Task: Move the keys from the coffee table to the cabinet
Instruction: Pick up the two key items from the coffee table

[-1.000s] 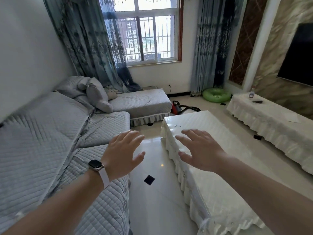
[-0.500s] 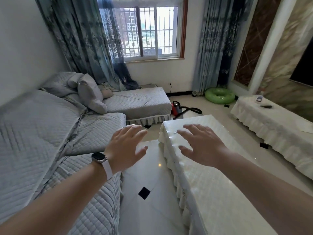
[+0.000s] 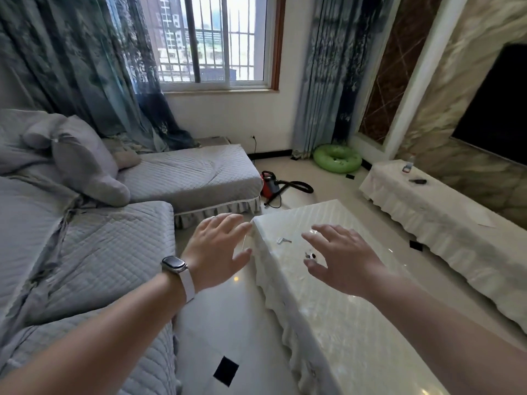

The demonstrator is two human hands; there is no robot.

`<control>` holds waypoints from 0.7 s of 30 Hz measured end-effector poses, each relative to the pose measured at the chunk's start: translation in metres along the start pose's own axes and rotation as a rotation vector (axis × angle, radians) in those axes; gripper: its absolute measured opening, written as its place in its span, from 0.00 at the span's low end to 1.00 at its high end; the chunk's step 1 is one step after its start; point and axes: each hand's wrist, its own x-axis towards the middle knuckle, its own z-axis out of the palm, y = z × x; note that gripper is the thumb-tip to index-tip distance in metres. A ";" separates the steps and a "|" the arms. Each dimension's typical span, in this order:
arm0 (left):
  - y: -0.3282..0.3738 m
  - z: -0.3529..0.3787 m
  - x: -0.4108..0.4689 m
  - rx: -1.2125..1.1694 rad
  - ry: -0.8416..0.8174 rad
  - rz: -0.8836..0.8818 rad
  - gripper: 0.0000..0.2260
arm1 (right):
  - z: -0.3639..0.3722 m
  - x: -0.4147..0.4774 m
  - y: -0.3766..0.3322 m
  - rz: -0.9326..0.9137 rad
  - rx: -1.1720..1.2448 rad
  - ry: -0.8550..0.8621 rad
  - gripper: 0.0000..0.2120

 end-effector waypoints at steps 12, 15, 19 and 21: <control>-0.110 0.063 0.116 -0.043 -0.048 0.015 0.24 | 0.047 0.146 0.039 0.075 0.041 -0.012 0.26; -0.128 0.092 0.155 -0.033 -0.067 0.031 0.23 | 0.079 0.182 0.067 0.102 0.052 -0.036 0.26; -0.150 0.129 0.220 -0.017 -0.119 0.026 0.23 | 0.122 0.235 0.111 0.143 0.105 -0.089 0.27; -0.158 0.144 0.255 -0.020 -0.136 0.017 0.23 | 0.138 0.258 0.137 0.166 0.137 -0.121 0.27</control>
